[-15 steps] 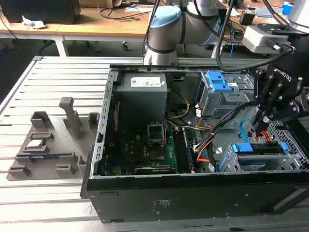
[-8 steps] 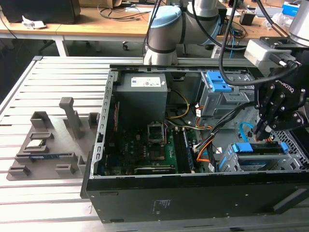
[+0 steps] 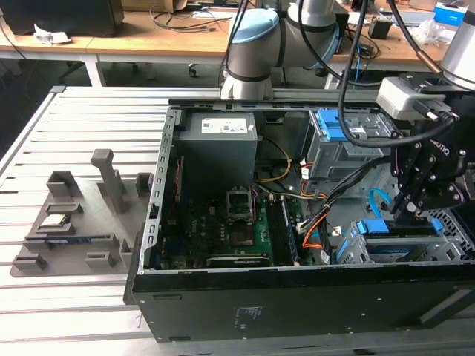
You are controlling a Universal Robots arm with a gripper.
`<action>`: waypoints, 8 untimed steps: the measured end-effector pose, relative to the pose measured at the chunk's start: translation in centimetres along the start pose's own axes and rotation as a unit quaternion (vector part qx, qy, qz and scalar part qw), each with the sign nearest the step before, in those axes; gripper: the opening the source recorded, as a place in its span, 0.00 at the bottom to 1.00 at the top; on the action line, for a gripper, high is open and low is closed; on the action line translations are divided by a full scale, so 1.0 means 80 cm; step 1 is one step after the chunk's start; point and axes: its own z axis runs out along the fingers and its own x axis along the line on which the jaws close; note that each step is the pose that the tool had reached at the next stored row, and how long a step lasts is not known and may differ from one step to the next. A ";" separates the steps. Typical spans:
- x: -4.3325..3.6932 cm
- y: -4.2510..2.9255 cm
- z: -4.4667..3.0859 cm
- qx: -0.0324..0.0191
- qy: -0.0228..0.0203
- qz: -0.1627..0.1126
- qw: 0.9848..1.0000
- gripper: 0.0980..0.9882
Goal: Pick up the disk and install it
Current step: 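Insert the second disk wire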
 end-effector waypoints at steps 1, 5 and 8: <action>0.000 -0.0018 0.0010 0.000 0.000 0.000 1.000 0.07; 0.000 -0.0062 0.0034 0.000 0.000 0.000 1.000 0.07; 0.000 -0.0082 0.0052 0.000 0.000 0.000 1.000 0.07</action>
